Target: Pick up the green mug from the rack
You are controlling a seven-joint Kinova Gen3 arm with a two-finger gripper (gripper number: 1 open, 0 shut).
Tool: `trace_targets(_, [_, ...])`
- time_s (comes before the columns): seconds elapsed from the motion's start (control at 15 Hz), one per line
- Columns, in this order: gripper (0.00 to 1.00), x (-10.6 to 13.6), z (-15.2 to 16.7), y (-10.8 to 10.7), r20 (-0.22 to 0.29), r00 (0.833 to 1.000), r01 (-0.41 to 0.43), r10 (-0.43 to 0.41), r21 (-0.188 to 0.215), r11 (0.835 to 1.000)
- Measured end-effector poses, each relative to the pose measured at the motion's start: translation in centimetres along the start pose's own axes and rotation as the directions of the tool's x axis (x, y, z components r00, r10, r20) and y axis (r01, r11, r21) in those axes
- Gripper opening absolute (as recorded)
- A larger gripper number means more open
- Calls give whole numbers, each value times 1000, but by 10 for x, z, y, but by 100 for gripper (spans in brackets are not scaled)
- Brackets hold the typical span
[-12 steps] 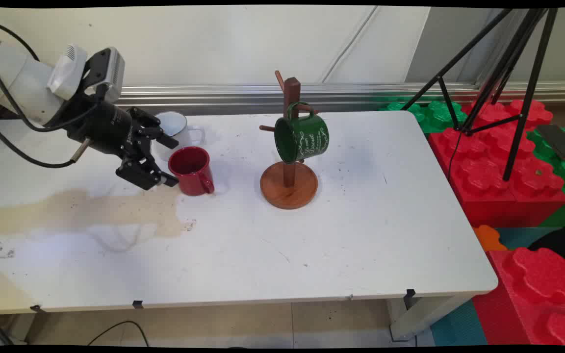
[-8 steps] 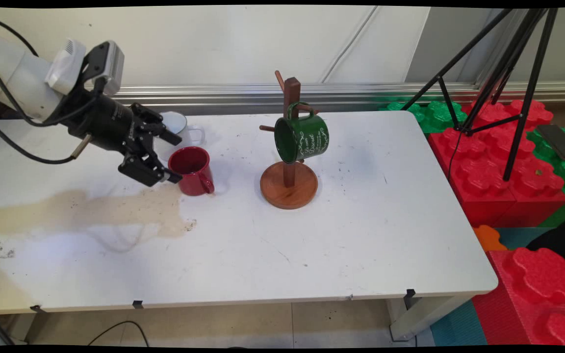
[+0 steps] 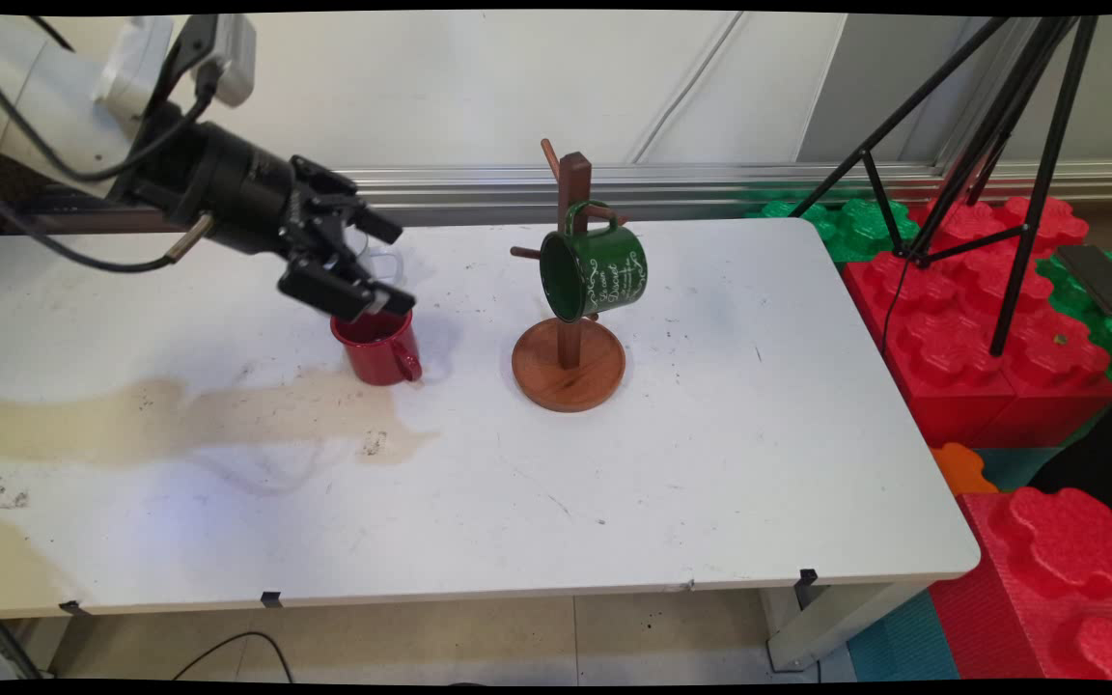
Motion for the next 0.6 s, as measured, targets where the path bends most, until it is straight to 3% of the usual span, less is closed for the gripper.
trace_targets(0.27, [100,24,10,13,-52,996,77,-78,-13,997])
trace_targets(0.6, [100,45,29,31,-81,979,185,-186,-21,982])
